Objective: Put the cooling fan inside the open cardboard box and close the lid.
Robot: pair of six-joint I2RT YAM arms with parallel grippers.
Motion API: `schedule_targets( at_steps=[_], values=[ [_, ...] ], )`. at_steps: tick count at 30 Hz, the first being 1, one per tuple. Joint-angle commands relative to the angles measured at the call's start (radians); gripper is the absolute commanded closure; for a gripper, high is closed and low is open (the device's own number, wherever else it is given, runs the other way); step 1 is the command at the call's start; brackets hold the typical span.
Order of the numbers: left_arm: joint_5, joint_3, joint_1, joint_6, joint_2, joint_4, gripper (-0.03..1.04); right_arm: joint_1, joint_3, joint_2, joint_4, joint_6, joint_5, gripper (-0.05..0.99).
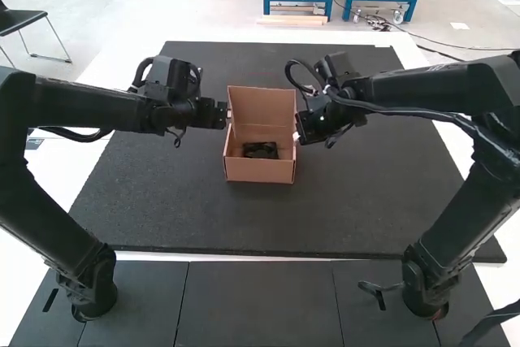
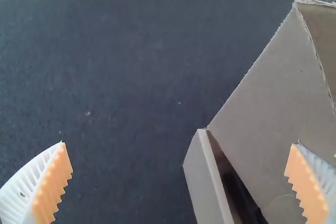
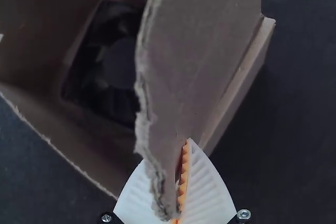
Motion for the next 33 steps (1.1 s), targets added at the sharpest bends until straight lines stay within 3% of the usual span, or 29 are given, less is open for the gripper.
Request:
schedule_targets(
  at_steps=[1, 12, 16, 33],
  values=[
    [-0.004, 0.007, -0.009, 0.006, -0.030, 0.005, 0.05, 0.029, -0.025, -0.041, -0.015, -0.014, -0.069, 0.95],
    [-0.004, 0.006, -0.011, 0.010, -0.044, -0.001, 0.05, 0.063, -0.037, -0.045, -0.009, 0.005, -0.100, 0.95],
    [-0.004, -0.002, -0.009, 0.013, -0.050, 0.003, 0.05, 0.088, -0.040, -0.045, 0.011, 0.022, -0.141, 0.95],
    [0.005, -0.056, -0.011, 0.020, -0.096, 0.002, 0.05, 0.117, -0.106, -0.017, 0.033, 0.034, -0.138, 0.95]
  ],
)
